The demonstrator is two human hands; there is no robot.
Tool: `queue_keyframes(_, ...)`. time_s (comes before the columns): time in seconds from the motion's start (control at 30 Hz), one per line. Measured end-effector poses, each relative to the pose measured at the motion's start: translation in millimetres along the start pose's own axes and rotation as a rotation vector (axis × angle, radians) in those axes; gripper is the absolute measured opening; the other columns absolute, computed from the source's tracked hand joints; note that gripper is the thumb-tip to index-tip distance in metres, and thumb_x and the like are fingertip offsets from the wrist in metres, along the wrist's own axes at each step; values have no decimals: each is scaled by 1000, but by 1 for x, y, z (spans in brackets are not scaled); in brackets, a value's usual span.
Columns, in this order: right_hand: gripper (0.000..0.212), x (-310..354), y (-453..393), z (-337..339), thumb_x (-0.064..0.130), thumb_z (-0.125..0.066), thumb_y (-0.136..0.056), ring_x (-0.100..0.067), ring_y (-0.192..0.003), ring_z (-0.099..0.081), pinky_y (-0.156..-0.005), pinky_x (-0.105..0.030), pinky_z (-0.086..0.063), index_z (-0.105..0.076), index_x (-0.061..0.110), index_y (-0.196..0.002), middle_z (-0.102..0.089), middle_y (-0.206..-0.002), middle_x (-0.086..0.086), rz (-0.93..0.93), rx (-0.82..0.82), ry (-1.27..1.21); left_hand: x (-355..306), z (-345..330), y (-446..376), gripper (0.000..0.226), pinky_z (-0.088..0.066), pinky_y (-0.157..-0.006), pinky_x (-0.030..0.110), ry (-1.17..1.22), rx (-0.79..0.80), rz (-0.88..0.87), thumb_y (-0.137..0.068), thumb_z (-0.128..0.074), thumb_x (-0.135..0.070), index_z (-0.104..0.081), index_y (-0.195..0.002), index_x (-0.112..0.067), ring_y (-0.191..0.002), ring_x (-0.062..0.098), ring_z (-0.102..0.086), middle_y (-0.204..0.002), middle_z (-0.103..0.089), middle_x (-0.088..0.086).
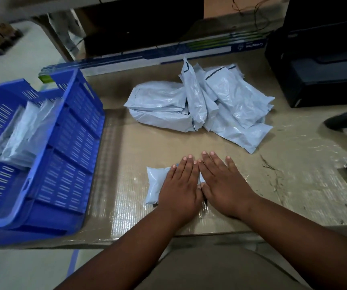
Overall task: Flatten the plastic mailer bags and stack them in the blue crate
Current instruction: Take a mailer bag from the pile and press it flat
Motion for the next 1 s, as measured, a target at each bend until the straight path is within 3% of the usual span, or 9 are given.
queue_keyframes(0.17,75,-1,-4,8,54,-11,-102,-22,-163,-6,-128,-60,1,-16,19,-168,-7,-177,-3,3,11,3,5,4,2,65,-29,-126,50,-19,-18,11,-105,-32,-38,-39,-160,-4,-158,29,-27,-169,-32,16)
queue_keyframes(0.3,76,12,-14,32,48,-15,-98,-24,-161,-20,-129,-58,-7,-33,15,-163,-23,-174,-7,29,-83,-18,8,14,10,67,-30,-125,49,-61,-70,-7,-95,-42,-34,-49,-152,0,-152,35,-38,-161,-43,20)
queue_keyframes(0.43,71,34,-24,19,40,-17,-98,-24,-160,-24,-129,-54,-13,-38,16,-161,-29,-171,-8,68,-72,-71,21,14,11,74,-18,-126,47,-48,-61,41,-93,-42,-39,-43,-157,-2,-156,33,-31,-164,-40,17)
queue_keyframes(0.6,61,33,-21,-6,38,-37,-102,-26,-156,-32,-122,-60,-29,-44,15,-158,-35,-168,-10,75,-85,26,28,1,15,61,-30,-126,50,9,-78,46,-103,-39,-31,-42,-158,-6,-156,31,-33,-165,-39,15)
queue_keyframes(0.73,65,32,-21,-6,42,-39,-102,-30,-157,-28,-122,-61,-28,-39,12,-160,-30,-170,-12,102,-98,45,32,-1,20,61,-20,-129,45,50,-133,11,-104,-38,-31,-38,-160,-7,-159,27,-25,-169,-31,13)
queue_keyframes(1.0,69,33,-21,-6,44,-30,-102,-29,-160,-20,-123,-64,-21,-32,14,-164,-21,-174,-9,77,-74,41,35,-2,17,71,-14,-129,53,31,-61,79,-100,-33,-39,-28,-165,-10,-162,28,-11,-174,-18,12)
Point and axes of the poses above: each hand's wrist, its own y-axis away from the middle knuckle, its own z-axis out of the back of the hand, x = y × z, the point moved 2 cm from there along -y, towards the middle knuckle
